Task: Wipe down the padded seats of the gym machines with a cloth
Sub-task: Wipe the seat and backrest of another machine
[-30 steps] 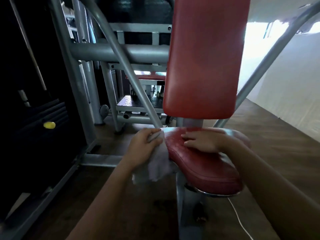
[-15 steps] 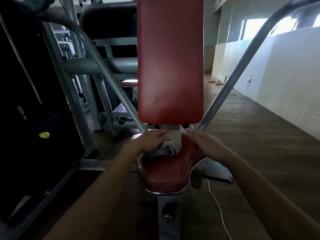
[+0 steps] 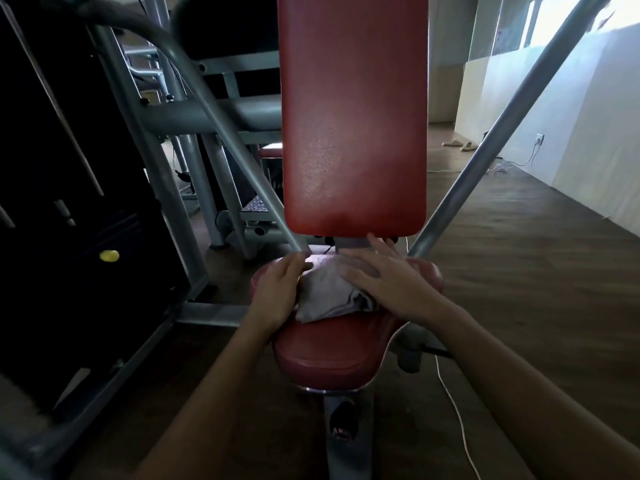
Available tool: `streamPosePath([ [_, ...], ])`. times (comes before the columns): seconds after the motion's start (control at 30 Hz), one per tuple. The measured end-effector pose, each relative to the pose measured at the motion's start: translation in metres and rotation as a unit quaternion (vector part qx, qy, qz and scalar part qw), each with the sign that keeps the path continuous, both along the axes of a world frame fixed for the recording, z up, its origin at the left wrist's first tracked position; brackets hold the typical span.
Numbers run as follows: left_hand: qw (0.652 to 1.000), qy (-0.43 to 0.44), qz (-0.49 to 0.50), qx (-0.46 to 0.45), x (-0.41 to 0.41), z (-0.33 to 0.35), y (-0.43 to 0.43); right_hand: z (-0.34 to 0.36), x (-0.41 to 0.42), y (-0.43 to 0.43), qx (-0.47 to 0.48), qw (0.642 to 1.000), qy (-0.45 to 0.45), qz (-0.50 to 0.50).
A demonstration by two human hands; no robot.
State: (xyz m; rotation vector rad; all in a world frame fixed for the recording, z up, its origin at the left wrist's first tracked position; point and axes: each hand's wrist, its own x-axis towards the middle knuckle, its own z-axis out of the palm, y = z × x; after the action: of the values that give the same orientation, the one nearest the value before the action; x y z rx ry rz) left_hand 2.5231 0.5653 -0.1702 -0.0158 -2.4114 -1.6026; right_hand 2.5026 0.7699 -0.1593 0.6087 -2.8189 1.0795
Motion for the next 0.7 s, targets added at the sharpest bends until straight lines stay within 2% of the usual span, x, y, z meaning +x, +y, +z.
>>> streamPosePath([
  [0.1, 0.992, 0.000, 0.043, -0.122, -0.021, -0.011, -0.012, 0.017, -0.017, -0.011, 0.011, 0.999, -0.013, 0.039],
  [0.17, 0.985, -0.023, 0.029, -0.168, -0.033, -0.021, -0.021, 0.017, -0.028, -0.023, 0.061, 0.996, -0.034, 0.061],
  [0.23, 0.984, -0.015, 0.002, -0.175, -0.040, -0.030, -0.028, 0.005, -0.033, -0.033, 0.137, 0.988, -0.026, 0.064],
  [0.33, 0.984, 0.010, -0.019, -0.176, -0.047, -0.040, -0.041, -0.001, -0.025, -0.042, 0.157, 0.987, -0.033, 0.027],
  [0.47, 0.969, -0.030, -0.099, -0.225, -0.045, -0.034, -0.058, 0.010, -0.017, -0.051, 0.245, 0.969, -0.027, 0.021],
  [0.7, 0.949, -0.081, -0.130, -0.274, -0.042, 0.014, -0.075, 0.035, -0.019, -0.060, 0.178, 0.980, -0.087, 0.016],
])
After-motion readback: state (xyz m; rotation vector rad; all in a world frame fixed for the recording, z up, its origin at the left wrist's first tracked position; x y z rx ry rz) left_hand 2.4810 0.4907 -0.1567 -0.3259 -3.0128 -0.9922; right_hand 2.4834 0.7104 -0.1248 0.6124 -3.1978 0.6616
